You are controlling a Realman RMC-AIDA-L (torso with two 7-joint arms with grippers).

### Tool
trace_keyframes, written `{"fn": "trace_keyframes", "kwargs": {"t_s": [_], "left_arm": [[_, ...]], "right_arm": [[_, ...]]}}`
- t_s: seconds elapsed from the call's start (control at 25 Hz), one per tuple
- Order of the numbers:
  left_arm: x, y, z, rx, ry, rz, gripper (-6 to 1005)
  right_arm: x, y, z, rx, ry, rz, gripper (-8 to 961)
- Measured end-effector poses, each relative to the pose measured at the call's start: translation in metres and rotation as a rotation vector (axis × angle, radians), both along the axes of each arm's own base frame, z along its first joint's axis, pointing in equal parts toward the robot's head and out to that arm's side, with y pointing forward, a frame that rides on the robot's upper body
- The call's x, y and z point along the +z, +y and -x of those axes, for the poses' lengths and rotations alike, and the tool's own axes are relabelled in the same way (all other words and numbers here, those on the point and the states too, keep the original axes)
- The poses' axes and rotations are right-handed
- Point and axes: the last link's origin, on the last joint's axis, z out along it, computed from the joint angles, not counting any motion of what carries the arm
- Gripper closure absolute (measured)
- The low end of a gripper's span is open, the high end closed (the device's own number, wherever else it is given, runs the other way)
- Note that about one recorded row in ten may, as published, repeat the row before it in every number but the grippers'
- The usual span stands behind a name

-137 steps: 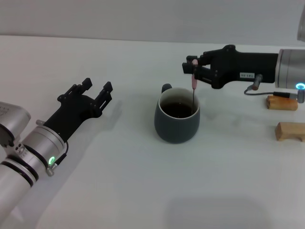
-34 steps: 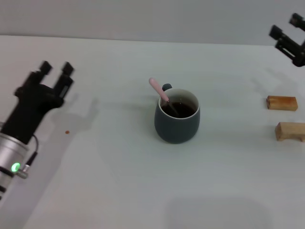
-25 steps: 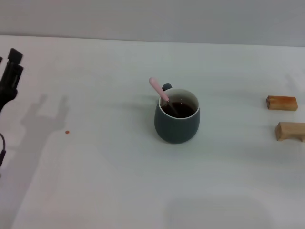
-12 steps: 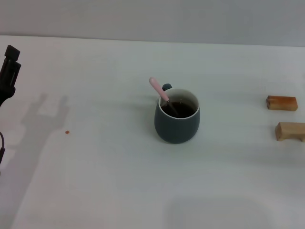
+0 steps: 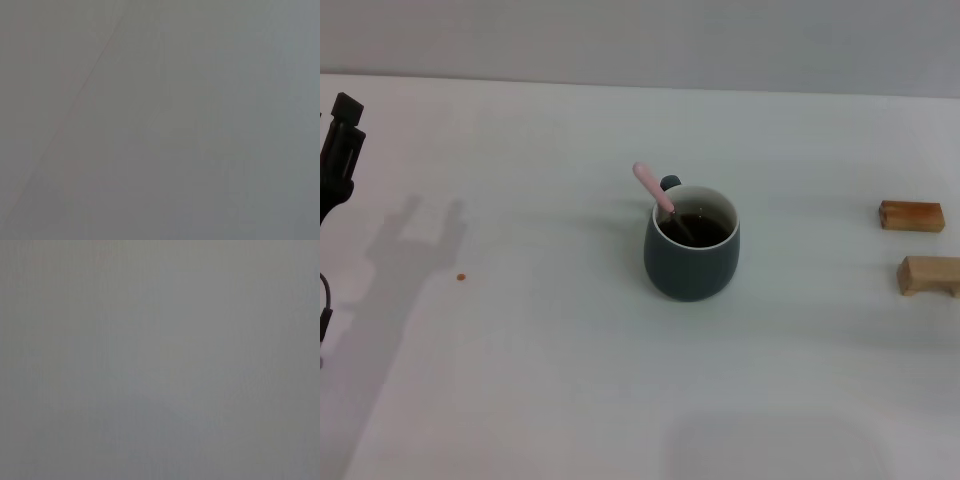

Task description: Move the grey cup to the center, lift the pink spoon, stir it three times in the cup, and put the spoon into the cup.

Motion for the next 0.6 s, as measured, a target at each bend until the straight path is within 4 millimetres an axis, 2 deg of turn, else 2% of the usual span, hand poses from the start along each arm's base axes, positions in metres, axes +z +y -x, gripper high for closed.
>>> {"fn": "trace_keyframes", "kwargs": {"t_s": [0.6], "left_arm": [[-0.0016,-0.0017,0.0002,0.001,0.0,0.005,381]], "right_arm": [[-0.0013,0.0004,0.0005,0.0,0.003,0.003,372]]}}
